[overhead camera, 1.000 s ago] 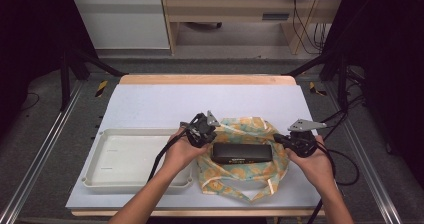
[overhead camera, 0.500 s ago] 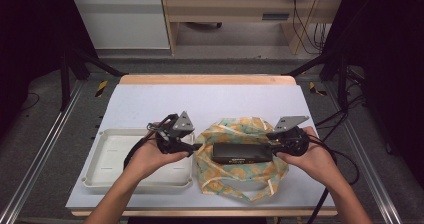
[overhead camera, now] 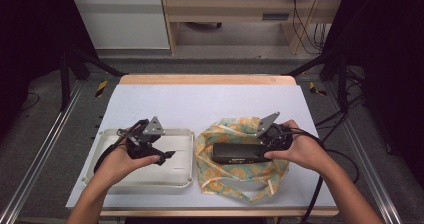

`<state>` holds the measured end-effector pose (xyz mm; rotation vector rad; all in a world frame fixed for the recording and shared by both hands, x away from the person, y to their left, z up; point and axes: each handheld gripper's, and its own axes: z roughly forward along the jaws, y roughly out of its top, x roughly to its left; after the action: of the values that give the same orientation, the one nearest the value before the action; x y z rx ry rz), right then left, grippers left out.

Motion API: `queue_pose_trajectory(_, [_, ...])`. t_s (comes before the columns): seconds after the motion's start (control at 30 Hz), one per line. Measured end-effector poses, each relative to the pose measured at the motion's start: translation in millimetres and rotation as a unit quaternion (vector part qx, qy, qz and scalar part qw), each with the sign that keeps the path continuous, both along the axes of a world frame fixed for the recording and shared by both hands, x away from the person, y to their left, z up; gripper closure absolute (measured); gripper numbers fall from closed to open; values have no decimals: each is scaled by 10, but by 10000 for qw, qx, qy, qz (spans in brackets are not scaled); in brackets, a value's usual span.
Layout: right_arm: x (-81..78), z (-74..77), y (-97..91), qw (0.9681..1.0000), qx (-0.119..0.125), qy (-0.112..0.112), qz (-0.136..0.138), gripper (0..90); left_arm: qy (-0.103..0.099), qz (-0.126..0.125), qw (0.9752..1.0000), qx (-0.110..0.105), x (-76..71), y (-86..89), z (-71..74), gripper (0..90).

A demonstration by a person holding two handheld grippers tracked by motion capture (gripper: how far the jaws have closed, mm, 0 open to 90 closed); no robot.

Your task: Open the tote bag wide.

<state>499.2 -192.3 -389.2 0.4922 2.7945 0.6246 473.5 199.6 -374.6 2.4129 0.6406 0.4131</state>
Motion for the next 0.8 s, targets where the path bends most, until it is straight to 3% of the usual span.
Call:
queue_pose_trajectory(0.17, [48,-53,64,9994,-177,165,247,349,75,44,9999,-103,-30,141,-33,158])
queue_pose_trajectory(0.33, [107,-79,96,9982,-367,366,313,304,202,46,9998,19,-34,192,-105,150])
queue_pose_trajectory(0.67, [150,-167,157,9961,-540,511,476,297,199,10,9997,126,-70,239,-95,150])
queue_pose_trajectory(0.8, [146,-210,151,9943,-739,584,506,307,278,-24,9994,184,-68,251,-118,148])
